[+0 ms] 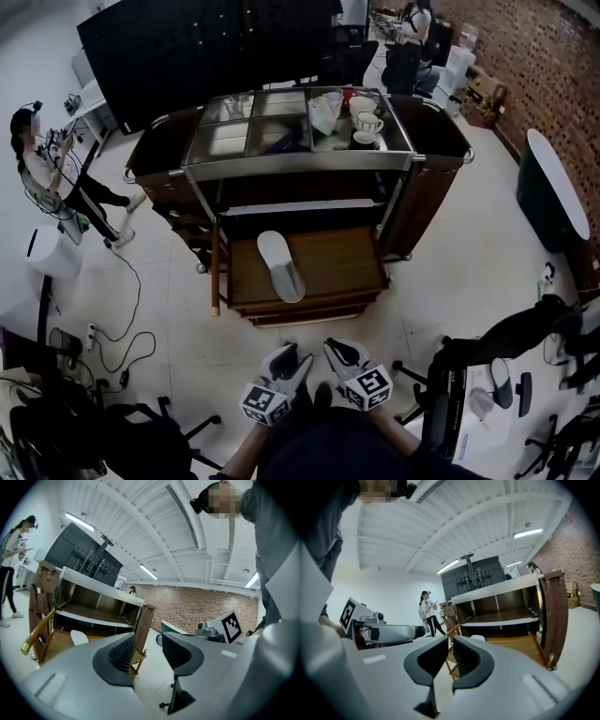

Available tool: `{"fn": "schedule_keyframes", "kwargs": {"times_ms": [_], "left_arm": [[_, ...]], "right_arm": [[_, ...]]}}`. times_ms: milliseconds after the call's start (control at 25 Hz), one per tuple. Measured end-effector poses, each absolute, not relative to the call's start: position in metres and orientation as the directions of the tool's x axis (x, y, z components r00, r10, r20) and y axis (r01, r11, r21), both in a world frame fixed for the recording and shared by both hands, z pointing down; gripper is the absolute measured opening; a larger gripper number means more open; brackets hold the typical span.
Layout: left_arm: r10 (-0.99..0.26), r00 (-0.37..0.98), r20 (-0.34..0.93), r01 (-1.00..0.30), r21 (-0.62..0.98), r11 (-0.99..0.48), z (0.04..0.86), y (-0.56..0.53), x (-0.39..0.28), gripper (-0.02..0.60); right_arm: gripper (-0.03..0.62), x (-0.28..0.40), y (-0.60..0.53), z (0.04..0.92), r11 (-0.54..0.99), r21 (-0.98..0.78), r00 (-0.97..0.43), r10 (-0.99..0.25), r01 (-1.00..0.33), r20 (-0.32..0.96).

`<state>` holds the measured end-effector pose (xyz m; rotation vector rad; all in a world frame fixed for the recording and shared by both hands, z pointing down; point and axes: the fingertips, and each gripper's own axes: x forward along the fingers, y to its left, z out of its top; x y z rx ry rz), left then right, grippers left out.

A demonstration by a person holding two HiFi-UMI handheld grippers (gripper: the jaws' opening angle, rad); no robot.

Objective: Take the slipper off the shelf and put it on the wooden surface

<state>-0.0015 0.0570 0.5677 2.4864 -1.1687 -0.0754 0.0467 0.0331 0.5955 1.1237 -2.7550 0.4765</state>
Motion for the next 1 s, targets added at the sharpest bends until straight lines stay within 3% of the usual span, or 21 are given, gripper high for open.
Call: {"fn": "schedule_keyframes", "kwargs": {"times_ms": [1000], "left_arm": [[-0.791,0.611,0.033,-0.765,0.281,-0.58,0.517,0.068,0.012,0.187]], "right_arm": [[0.0,0.052,0.033,0.53,0.729,-0.161,-0.745,-0.662,-0.665,0.077]]}}
